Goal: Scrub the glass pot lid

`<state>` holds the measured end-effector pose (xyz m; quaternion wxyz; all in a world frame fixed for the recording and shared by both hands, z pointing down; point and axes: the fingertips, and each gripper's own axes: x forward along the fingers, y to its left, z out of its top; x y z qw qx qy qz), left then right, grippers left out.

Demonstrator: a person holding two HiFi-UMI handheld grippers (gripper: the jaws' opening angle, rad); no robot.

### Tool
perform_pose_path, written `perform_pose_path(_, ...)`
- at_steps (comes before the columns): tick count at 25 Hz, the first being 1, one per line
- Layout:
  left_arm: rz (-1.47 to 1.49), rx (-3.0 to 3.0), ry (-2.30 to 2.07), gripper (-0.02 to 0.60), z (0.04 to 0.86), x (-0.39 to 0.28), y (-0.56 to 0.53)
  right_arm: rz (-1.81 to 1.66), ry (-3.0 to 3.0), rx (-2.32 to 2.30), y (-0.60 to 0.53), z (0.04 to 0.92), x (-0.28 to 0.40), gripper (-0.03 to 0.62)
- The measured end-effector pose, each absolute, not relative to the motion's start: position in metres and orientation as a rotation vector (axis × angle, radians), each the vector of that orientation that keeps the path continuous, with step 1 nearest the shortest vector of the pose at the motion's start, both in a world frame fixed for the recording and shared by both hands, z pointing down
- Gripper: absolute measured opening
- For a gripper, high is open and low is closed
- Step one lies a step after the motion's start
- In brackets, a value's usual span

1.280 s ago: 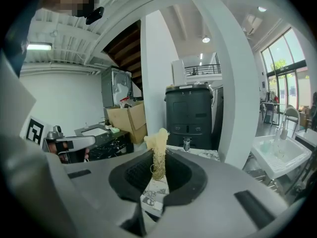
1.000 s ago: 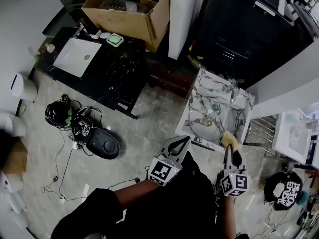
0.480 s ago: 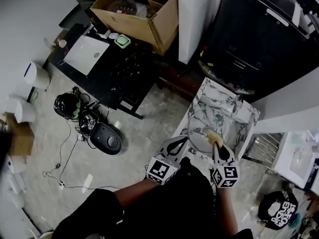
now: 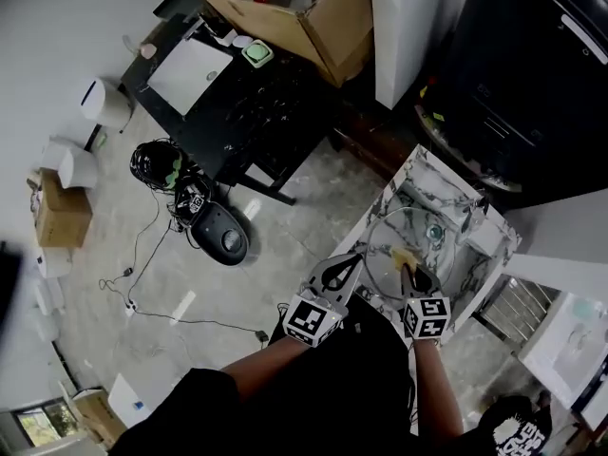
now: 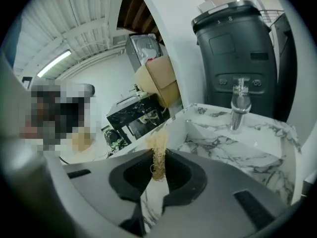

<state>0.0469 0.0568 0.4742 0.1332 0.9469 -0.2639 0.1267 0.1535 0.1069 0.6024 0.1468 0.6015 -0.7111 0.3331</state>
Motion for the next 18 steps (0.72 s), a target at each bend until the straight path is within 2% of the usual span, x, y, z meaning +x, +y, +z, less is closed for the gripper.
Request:
perform_pose_path(10, 0.433, 2.649, -0.868, 0.017, 0.507, 0.055, 0.044, 0.982, -2.100, 1.355, 0.079, 0.699, 0.116, 0.061)
perform_pose_path(18, 0.460, 2.609, -0.851, 0.017, 0.526, 0.062, 0.042, 0.985, -2.051, 1.176, 0.077, 0.747, 0.112, 0.061)
